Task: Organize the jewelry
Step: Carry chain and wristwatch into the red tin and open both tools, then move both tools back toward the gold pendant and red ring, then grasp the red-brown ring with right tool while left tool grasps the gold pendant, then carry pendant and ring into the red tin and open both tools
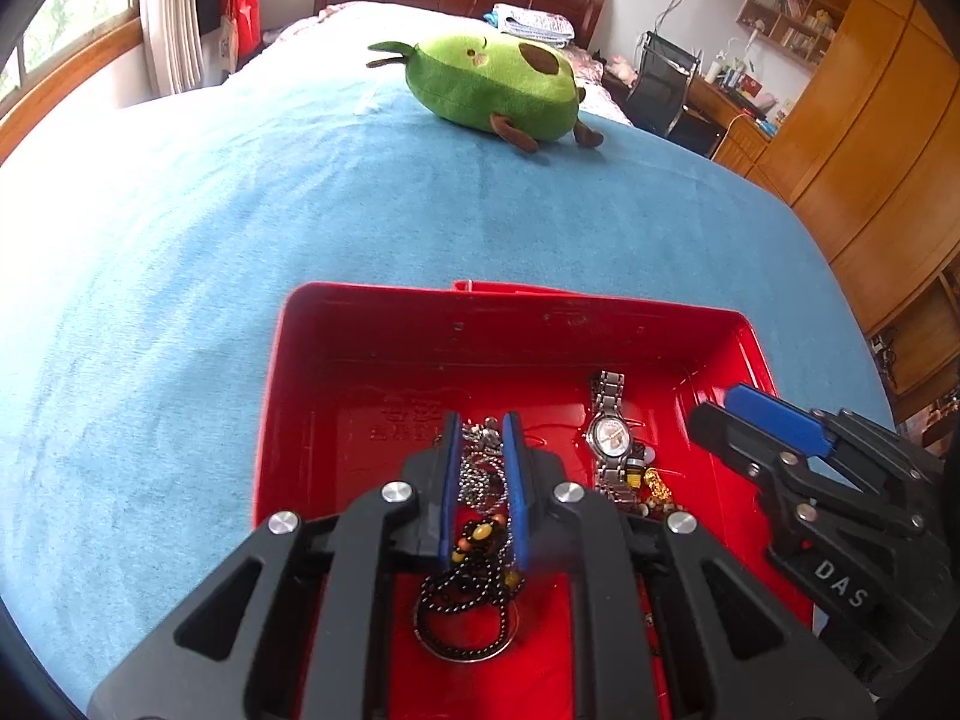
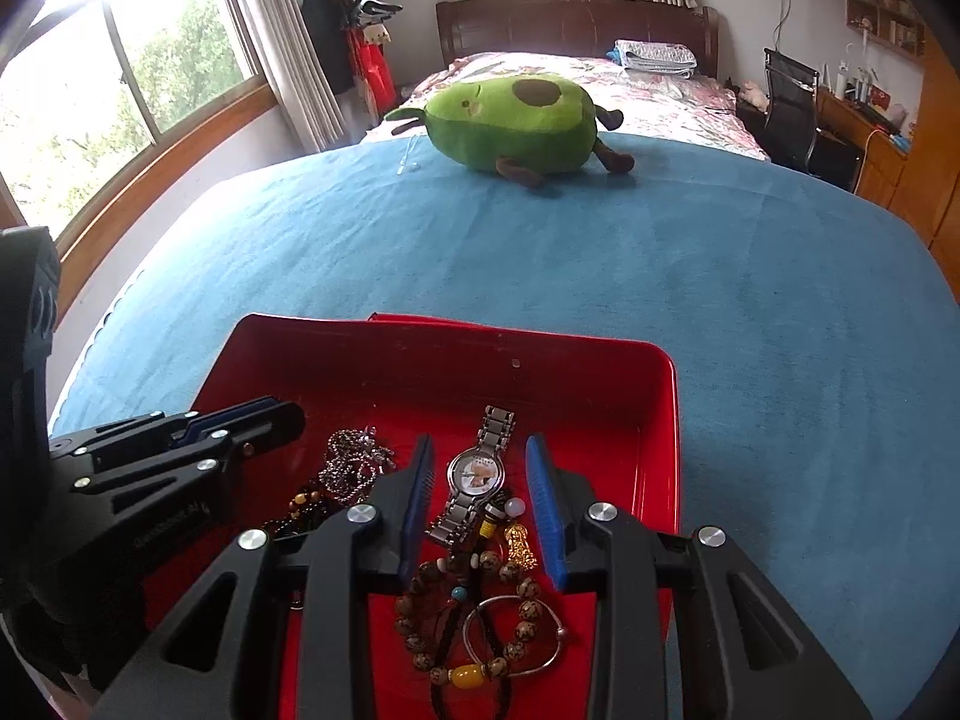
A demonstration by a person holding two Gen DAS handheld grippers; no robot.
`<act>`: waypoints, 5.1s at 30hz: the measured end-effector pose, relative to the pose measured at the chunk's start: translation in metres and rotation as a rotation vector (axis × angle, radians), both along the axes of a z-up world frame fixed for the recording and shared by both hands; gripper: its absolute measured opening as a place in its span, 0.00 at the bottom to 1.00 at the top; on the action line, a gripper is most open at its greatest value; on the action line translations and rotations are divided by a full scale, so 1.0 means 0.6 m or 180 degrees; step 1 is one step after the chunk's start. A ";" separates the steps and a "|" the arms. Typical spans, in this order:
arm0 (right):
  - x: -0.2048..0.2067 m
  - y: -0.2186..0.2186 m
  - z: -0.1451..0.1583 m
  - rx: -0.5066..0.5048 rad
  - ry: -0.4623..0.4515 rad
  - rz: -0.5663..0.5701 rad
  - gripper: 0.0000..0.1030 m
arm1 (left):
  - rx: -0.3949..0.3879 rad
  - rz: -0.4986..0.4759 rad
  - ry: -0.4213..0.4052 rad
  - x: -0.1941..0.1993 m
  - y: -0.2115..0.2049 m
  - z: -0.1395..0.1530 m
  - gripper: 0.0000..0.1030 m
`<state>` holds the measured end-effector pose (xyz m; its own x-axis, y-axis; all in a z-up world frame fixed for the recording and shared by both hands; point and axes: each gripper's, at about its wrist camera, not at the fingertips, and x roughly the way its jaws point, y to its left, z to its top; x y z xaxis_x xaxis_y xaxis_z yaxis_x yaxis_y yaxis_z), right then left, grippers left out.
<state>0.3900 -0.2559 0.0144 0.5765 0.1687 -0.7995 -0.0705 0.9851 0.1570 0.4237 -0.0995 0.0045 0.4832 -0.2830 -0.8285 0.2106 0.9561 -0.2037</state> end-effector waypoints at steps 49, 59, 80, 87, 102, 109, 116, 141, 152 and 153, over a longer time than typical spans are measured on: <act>-0.392 0.052 0.025 0.0105 -0.0345 0.0236 0.96 | 0.0144 0.0226 -0.0824 -0.435 0.133 0.079 0.93; -0.461 0.118 -0.048 0.0084 -0.0011 0.0564 0.90 | 0.0210 0.0299 -0.0381 -0.478 0.171 0.011 0.93; -0.438 0.186 -0.127 0.0181 0.0591 0.0914 0.26 | 0.0143 0.0343 -0.0261 -0.506 0.210 -0.009 0.93; -0.441 0.217 -0.131 -0.0119 0.0539 0.1110 0.12 | 0.0143 0.0300 -0.0211 -0.498 0.196 -0.013 0.93; -0.458 0.094 -0.093 0.0138 0.0322 0.0648 0.08 | 0.0291 -0.0080 0.0105 -0.477 0.118 -0.044 0.78; -0.460 0.064 -0.082 0.0227 0.0253 0.0588 0.08 | 0.0237 -0.0159 0.0417 -0.460 0.089 -0.066 0.64; -0.458 0.060 -0.082 0.0305 0.0221 0.0590 0.08 | 0.0246 -0.0150 0.0657 -0.443 0.062 -0.089 0.54; -0.454 0.038 -0.089 0.0415 0.0247 0.0543 0.08 | 0.0395 -0.0416 0.0411 -0.459 0.089 -0.068 0.15; -0.442 0.026 -0.064 0.0402 0.0156 0.0468 0.08 | 0.0213 -0.0358 0.0222 -0.447 0.099 -0.018 0.15; -0.440 0.025 -0.060 0.0397 0.0138 0.0463 0.08 | 0.0205 -0.0360 0.0207 -0.445 0.098 -0.014 0.15</act>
<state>0.1262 -0.2409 -0.0216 0.5043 0.3470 -0.7907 -0.2013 0.9377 0.2831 0.1564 -0.0408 -0.0040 0.3959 -0.2779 -0.8752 0.3061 0.9385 -0.1595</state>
